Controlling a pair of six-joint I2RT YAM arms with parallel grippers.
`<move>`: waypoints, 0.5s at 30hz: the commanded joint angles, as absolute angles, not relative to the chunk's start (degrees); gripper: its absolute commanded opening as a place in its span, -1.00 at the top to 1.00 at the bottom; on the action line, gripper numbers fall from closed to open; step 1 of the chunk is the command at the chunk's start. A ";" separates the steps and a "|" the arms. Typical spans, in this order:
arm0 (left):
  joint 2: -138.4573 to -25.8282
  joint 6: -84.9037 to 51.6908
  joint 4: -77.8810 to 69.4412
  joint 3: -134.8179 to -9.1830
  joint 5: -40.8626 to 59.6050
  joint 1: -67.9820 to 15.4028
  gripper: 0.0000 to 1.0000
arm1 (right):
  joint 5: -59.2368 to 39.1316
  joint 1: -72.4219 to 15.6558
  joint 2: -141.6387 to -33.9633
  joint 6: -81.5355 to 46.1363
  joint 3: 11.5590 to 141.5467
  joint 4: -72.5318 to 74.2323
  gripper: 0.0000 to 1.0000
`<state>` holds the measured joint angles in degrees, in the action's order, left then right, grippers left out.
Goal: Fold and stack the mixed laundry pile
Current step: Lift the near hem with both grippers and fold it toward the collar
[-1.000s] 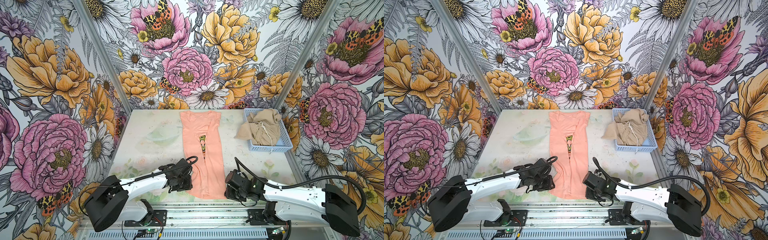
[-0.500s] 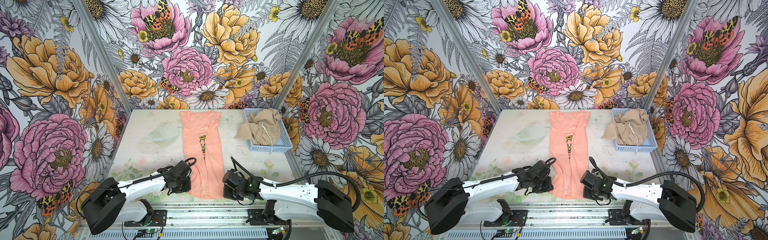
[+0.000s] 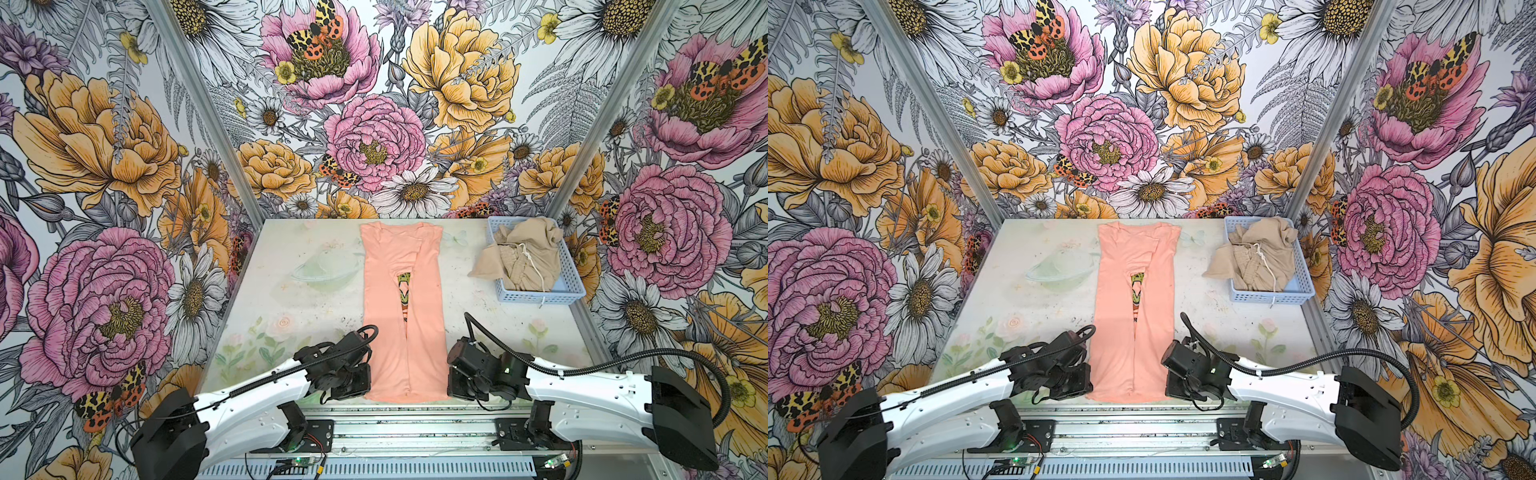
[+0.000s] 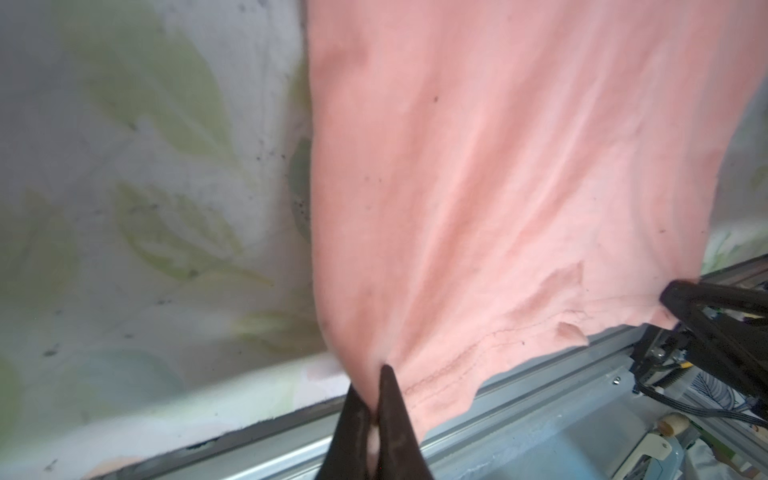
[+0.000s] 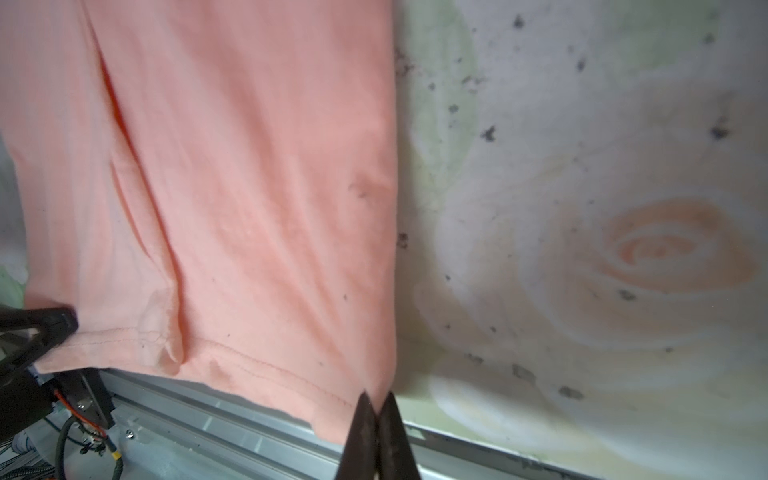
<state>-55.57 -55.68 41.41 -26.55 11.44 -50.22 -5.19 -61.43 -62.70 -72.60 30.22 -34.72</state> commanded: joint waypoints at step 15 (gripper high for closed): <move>-51.70 -53.82 59.68 -40.93 10.88 -47.67 0.92 | -4.93 -59.91 -58.85 -71.41 45.41 -47.50 1.00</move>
<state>-50.22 -57.12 56.62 -37.41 10.79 -49.80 -5.76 -61.87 -59.16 -73.30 42.44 -44.66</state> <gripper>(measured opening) 0.061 0.050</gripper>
